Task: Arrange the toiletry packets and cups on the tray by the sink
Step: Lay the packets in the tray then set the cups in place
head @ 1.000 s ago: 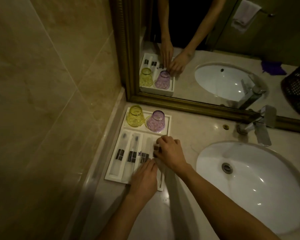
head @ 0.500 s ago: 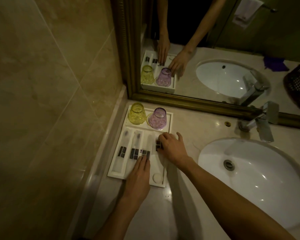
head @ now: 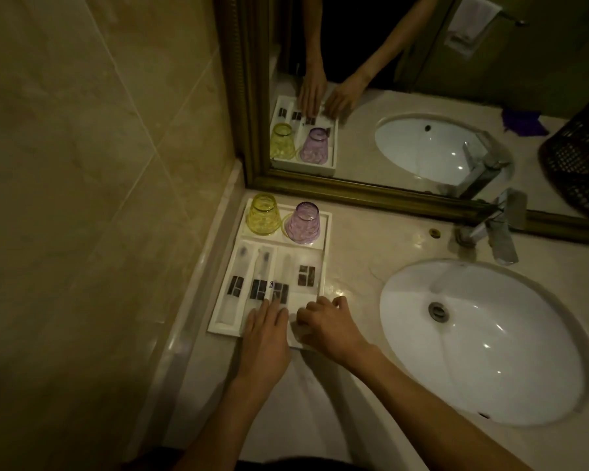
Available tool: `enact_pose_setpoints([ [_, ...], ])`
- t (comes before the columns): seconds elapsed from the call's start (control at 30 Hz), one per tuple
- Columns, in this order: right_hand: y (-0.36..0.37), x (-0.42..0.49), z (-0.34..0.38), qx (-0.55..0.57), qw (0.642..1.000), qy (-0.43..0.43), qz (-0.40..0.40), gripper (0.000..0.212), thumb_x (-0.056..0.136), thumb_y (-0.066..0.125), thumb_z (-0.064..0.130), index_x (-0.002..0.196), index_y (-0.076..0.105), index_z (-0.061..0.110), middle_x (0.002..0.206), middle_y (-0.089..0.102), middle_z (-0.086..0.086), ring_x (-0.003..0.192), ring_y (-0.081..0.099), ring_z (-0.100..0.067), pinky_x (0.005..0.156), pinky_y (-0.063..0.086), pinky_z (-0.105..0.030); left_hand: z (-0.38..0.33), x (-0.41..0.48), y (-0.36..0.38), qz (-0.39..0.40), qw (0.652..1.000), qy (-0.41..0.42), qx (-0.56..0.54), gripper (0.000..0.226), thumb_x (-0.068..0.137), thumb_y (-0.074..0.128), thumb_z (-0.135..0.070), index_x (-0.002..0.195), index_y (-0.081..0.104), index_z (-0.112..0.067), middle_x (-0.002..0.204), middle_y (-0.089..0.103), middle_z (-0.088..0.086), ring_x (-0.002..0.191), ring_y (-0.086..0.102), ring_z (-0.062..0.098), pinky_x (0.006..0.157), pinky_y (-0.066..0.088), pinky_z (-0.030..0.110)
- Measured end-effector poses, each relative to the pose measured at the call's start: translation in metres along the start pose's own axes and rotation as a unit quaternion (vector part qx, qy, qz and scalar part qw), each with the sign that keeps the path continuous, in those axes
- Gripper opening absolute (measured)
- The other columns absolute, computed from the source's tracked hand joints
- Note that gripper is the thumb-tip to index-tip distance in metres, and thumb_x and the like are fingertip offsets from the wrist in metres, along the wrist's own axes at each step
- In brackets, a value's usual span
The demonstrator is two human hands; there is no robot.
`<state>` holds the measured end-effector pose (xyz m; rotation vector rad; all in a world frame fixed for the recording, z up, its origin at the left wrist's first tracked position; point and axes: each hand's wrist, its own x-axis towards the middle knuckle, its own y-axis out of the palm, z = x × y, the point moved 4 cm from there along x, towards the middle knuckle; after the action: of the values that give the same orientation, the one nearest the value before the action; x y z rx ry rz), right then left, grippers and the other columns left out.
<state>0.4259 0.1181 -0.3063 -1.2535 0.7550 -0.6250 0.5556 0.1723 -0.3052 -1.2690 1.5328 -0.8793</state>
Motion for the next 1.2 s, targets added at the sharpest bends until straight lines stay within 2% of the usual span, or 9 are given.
enact_pose_setpoints([
  [0.2, -0.005, 0.001, 0.001, -0.011, 1.000, -0.012, 0.008, 0.021, 0.084, 0.064, 0.028, 0.104, 0.063, 0.022, 0.097, 0.065, 0.001, 0.097, 0.058, -0.025, 0.083, 0.040, -0.043, 0.001, 0.001, -0.001, 0.000, 1.000, 0.001, -0.018, 0.065, 0.098, 0.049, -0.016, 0.156, 0.020, -0.017, 0.167, 0.012, 0.009, 0.154, 0.005, 0.023, 0.126, 0.007, 0.041],
  [0.47, -0.013, 0.009, 0.000, 0.011, 0.999, 0.003, 0.032, 0.027, 0.087, 0.061, 0.035, 0.111, 0.063, 0.023, 0.107, 0.065, 0.000, 0.104, 0.058, -0.024, 0.086, 0.040, -0.041, 0.002, 0.003, -0.002, 0.000, 0.999, 0.008, -0.039, 0.064, 0.096, 0.051, -0.013, 0.154, 0.026, -0.018, 0.167, 0.017, 0.007, 0.154, 0.009, 0.023, 0.126, 0.008, 0.041],
  [0.57, -0.040, 0.038, -0.021, 0.094, 0.990, 0.089, -0.053, 0.037, 0.085, 0.063, 0.035, 0.121, 0.059, 0.024, 0.115, 0.062, -0.002, 0.104, 0.063, -0.026, 0.083, 0.051, -0.039, 0.004, 0.003, -0.004, -0.001, 0.999, 0.013, -0.044, 0.064, 0.092, 0.049, -0.008, 0.153, 0.030, -0.016, 0.165, 0.021, 0.008, 0.154, 0.012, 0.024, 0.125, 0.008, 0.042],
  [0.7, -0.082, 0.097, -0.059, 0.188, 0.951, 0.181, -0.166, 0.059, 0.083, 0.073, 0.040, 0.133, 0.049, 0.018, 0.123, 0.056, -0.012, 0.103, 0.062, -0.031, 0.082, 0.056, -0.044, 0.006, 0.004, -0.004, -0.006, 0.999, 0.016, -0.033, 0.069, 0.089, 0.052, -0.006, 0.153, 0.029, -0.016, 0.164, 0.023, 0.008, 0.153, 0.013, 0.024, 0.125, 0.009, 0.042],
  [0.83, -0.095, 0.149, -0.081, 0.192, 0.948, 0.225, -0.113, 0.070, 0.079, 0.078, 0.043, 0.135, 0.045, 0.015, 0.131, 0.053, -0.017, 0.111, 0.060, -0.039, 0.088, 0.054, -0.046, 0.006, 0.009, -0.012, -0.024, 0.999, 0.009, -0.026, 0.067, 0.093, 0.049, -0.014, 0.155, 0.025, -0.020, 0.166, 0.020, 0.006, 0.153, 0.012, 0.022, 0.125, 0.008, 0.043],
  [0.93, -0.092, 0.169, -0.086, 0.181, 0.958, 0.212, -0.072, 0.062, 0.079, 0.079, 0.034, 0.129, 0.050, 0.011, 0.125, 0.058, -0.018, 0.109, 0.061, -0.039, 0.085, 0.053, -0.043, 0.009, 0.014, -0.017, -0.015, 1.000, -0.013, -0.004, 0.069, 0.094, 0.048, -0.020, 0.157, 0.019, -0.024, 0.168, 0.011, 0.004, 0.154, 0.006, 0.024, 0.125, 0.006, 0.047],
  [1.03, -0.088, 0.180, -0.089, 0.170, 0.962, 0.199, -0.080, 0.046, 0.078, 0.075, 0.026, 0.119, 0.059, 0.011, 0.111, 0.067, -0.016, 0.101, 0.065, -0.037, 0.074, 0.050, -0.037, 0.017, 0.016, -0.012, 0.009, 0.999, -0.031, 0.007, 0.072, 0.094, 0.048, -0.026, 0.157, 0.014, -0.027, 0.168, 0.003, 0.004, 0.154, 0.000, 0.028, 0.123, 0.009, 0.054],
  [1.1, -0.088, 0.185, -0.088, 0.164, 0.964, 0.195, -0.080, 0.045, 0.076, 0.076, 0.026, 0.116, 0.060, 0.012, 0.109, 0.068, -0.015, 0.099, 0.065, -0.036, 0.069, 0.046, -0.033, 0.020, 0.016, -0.007, 0.024, 0.999, -0.032, 0.004, 0.075, 0.093, 0.050, -0.026, 0.157, 0.013, -0.028, 0.169, 0.001, 0.003, 0.154, 0.000, 0.029, 0.122, 0.011, 0.055],
  [1.2, -0.089, 0.188, -0.084, 0.156, 0.968, 0.183, -0.067, 0.051, 0.073, 0.080, 0.025, 0.118, 0.059, 0.010, 0.113, 0.066, -0.016, 0.102, 0.065, -0.037, 0.074, 0.050, -0.038, 0.021, 0.016, -0.003, 0.029, 0.999, -0.030, 0.005, 0.075, 0.093, 0.051, -0.024, 0.157, 0.013, -0.028, 0.169, 0.000, 0.003, 0.154, -0.001, 0.028, 0.122, 0.013, 0.054],
])
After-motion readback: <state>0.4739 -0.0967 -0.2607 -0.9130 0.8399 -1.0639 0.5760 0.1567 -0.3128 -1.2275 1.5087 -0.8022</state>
